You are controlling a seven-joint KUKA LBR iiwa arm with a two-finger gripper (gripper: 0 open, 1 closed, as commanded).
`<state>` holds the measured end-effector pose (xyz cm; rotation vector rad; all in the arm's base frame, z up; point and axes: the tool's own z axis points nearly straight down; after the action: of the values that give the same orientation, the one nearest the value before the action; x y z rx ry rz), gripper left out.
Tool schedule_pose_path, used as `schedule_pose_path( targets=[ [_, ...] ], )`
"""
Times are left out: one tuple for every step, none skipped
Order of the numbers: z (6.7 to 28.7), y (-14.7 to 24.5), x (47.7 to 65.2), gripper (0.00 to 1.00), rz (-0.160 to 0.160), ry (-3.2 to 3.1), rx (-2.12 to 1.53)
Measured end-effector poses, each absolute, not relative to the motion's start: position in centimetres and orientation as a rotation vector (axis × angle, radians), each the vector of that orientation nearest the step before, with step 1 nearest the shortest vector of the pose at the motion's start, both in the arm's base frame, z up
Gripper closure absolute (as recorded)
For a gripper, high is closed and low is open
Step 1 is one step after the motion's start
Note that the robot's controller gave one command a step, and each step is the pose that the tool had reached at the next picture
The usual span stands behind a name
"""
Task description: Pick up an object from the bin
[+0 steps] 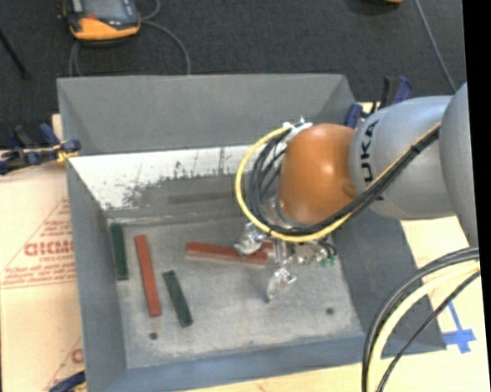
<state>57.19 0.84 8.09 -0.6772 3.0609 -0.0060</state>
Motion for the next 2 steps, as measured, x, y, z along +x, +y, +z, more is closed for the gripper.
schedule_pose_path(
  targets=[
    [8.38,1.3,57.88,1.0,-0.002,3.029,-0.668],
    [8.38,1.3,57.88,1.0,-0.001,3.029,-0.667]
  ],
)
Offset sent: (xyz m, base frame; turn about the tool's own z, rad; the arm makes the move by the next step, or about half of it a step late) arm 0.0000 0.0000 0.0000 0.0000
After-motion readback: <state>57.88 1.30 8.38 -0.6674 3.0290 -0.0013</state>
